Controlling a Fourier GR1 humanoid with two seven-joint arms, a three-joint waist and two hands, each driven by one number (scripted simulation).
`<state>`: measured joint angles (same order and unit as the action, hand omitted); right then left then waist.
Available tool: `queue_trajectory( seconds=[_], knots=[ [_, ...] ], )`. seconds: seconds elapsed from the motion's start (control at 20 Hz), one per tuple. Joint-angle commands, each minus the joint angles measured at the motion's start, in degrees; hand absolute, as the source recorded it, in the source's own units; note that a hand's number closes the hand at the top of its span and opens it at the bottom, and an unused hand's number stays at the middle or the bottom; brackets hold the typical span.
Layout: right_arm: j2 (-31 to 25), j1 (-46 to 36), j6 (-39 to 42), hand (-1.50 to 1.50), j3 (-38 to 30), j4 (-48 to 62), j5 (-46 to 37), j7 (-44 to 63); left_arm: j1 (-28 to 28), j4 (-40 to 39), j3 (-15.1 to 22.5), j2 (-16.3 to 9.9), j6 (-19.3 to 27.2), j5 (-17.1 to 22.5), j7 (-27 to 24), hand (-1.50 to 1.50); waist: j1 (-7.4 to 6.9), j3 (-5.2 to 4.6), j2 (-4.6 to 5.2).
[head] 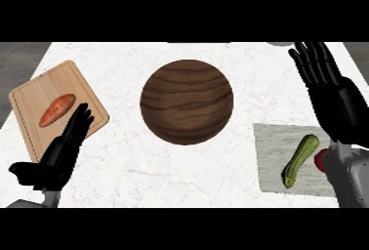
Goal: Pick the squash from the placemat and place it in the bowl
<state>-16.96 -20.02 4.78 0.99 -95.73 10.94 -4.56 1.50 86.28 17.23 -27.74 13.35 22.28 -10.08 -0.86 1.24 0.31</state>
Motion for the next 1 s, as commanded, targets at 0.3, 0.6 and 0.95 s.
queue_trajectory(
  seconds=[0.3, 0.6, 0.95],
  knots=[
    [-7.9, 2.1, -8.2, -1.50, 2.5, 8.3, -20.1, 2.8, 6.4, 0.8, -10.7, -3.1, 3.4, 1.2, 0.7, 0.00, 2.30, -2.68, -0.45],
    [10.9, 15.8, -35.3, -1.50, 8.1, 3.8, -34.0, -6.0, 10.1, -1.0, -13.4, -3.5, 4.1, 2.4, 3.3, 0.00, 2.67, -1.31, -0.50],
    [5.3, 22.6, -33.8, -1.50, 14.3, -8.0, -56.0, 17.4, 10.5, -1.1, -14.4, -4.7, 2.6, 2.0, 4.5, 0.00, 2.63, -1.52, -0.81]
  ],
)
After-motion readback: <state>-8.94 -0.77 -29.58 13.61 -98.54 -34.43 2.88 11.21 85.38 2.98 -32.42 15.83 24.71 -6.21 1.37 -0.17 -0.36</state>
